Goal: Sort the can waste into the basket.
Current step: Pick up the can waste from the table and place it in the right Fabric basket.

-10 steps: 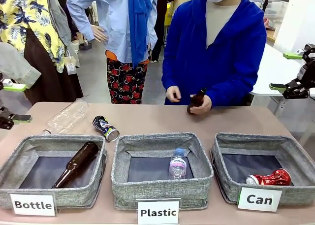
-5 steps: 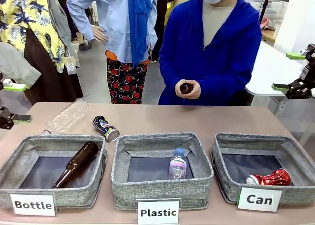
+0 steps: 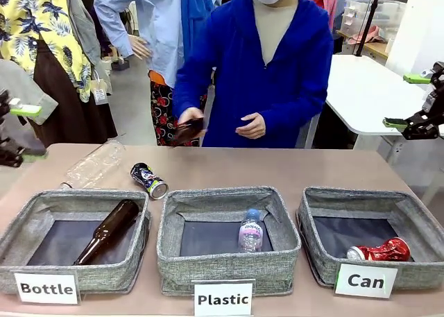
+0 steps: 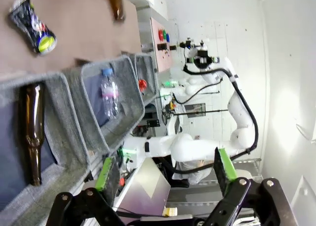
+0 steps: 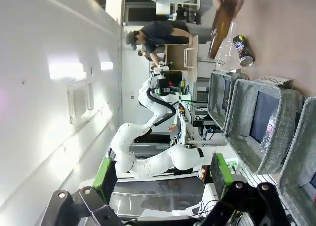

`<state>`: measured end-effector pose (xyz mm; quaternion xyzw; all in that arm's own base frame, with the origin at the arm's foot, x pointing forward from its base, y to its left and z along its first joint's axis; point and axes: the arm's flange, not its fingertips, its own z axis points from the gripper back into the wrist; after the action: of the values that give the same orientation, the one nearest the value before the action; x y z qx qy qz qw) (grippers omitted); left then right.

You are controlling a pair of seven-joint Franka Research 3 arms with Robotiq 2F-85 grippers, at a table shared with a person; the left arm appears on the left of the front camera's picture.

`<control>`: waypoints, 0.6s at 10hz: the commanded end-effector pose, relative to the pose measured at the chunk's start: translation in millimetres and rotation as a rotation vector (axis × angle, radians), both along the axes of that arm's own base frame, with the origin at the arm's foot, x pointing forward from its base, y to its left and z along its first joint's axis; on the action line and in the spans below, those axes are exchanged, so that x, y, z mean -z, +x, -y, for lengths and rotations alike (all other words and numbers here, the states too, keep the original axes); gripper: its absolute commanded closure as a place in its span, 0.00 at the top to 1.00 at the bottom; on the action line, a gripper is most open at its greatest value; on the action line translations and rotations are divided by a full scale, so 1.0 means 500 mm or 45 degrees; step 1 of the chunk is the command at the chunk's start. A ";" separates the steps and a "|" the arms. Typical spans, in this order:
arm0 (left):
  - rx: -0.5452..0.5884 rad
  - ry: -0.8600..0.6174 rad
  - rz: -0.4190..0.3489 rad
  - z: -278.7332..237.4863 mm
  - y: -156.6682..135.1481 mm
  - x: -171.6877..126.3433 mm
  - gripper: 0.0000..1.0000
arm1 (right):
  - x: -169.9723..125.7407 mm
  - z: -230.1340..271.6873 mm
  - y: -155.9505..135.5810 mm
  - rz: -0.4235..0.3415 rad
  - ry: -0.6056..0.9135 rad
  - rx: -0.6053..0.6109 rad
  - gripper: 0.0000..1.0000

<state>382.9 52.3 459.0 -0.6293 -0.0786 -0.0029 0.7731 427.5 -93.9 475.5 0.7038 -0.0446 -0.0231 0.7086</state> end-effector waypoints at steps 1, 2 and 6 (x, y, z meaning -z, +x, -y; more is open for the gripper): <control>0.014 0.077 -0.054 0.057 0.139 -0.010 1.00 | -0.005 0.007 0.004 0.022 -0.009 -0.021 1.00; 0.078 0.081 -0.098 0.045 0.168 -0.023 1.00 | -0.005 0.007 0.004 0.022 -0.009 -0.021 1.00; 0.174 -0.457 0.151 -0.348 -0.197 -0.132 1.00 | -0.005 0.007 0.004 0.022 -0.009 -0.021 1.00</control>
<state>391.6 129.6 506.7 -0.6921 -0.0410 -0.0334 0.7199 429.5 -94.8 475.8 0.7029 -0.0448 -0.0228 0.7095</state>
